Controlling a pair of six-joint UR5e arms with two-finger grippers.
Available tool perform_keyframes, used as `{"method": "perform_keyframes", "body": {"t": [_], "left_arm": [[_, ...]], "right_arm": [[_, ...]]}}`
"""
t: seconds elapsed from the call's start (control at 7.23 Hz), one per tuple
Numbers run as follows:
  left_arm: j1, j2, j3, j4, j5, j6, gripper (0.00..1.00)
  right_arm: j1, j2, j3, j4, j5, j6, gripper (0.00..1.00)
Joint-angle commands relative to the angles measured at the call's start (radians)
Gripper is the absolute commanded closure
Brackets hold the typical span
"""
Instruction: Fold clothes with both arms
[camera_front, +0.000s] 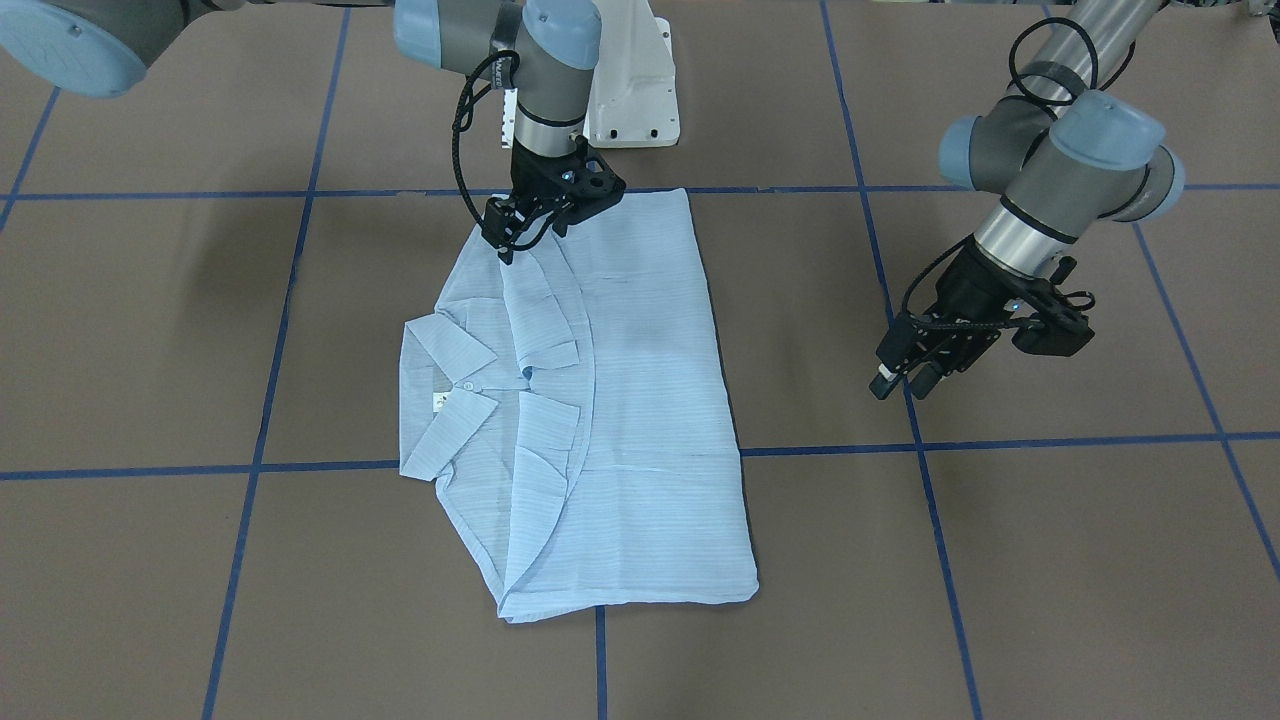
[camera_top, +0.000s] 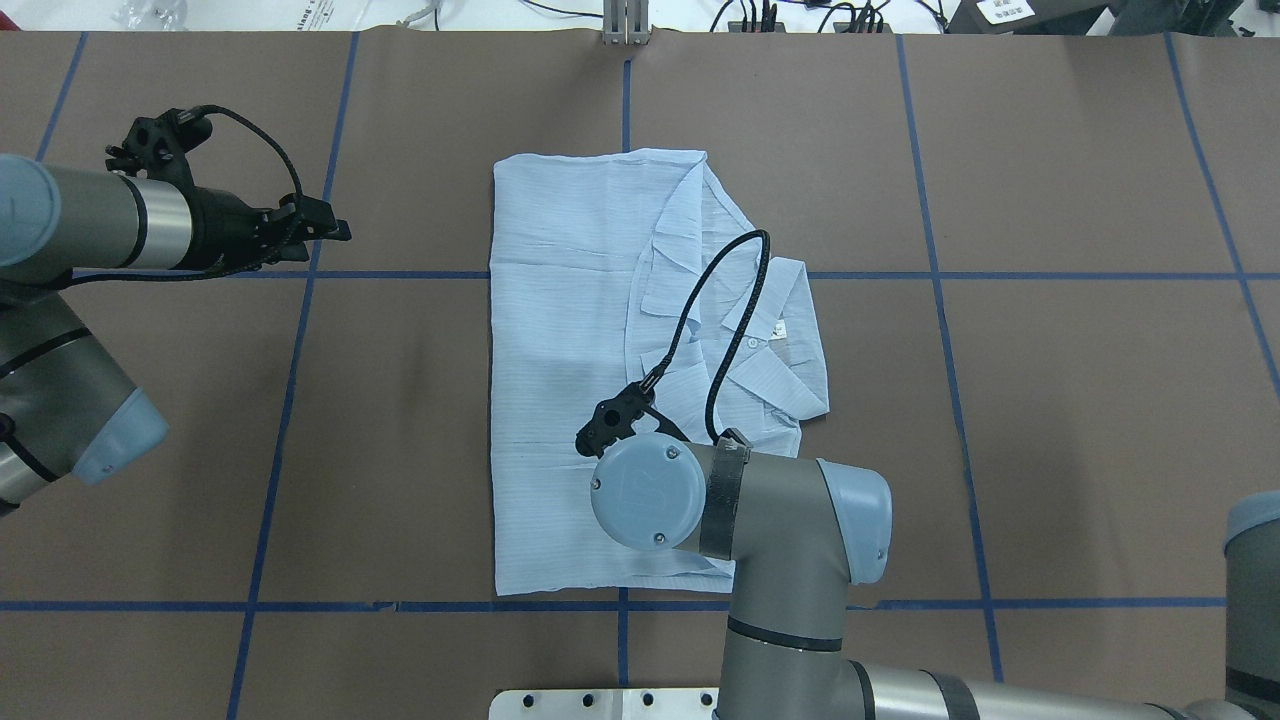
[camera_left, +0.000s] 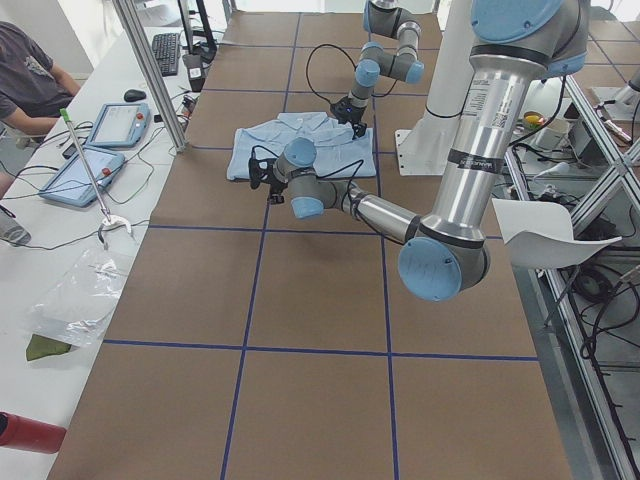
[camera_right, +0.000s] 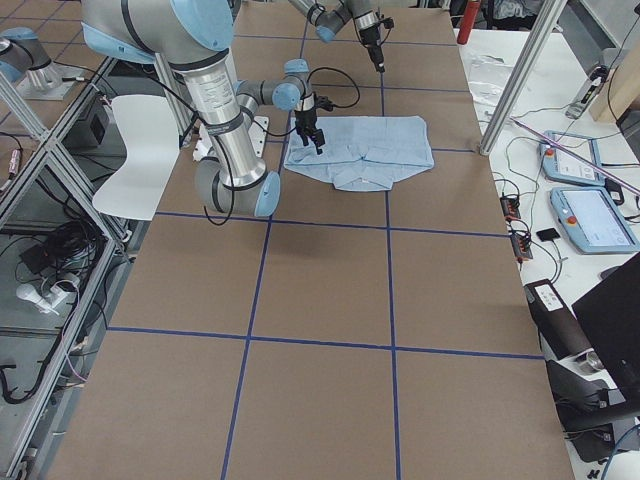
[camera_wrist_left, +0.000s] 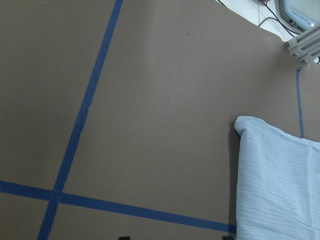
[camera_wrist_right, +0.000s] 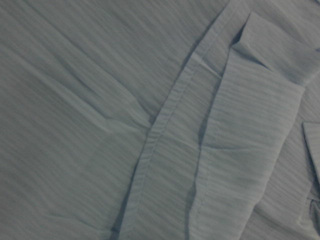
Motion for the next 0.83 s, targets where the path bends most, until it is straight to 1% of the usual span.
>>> {"method": "perform_keyframes", "body": {"t": [0.0,0.69], "left_arm": [[0.002,-0.001,0.001,0.002,0.000,-0.002,0.31],[0.003,-0.007,0.001,0.003,0.000,-0.023,0.31]], "right_arm": [[-0.004,0.000,-0.005,-0.016,0.006,0.000,0.00],[-0.010,-0.001,-0.015,-0.021,0.022,0.001,0.00]]}}
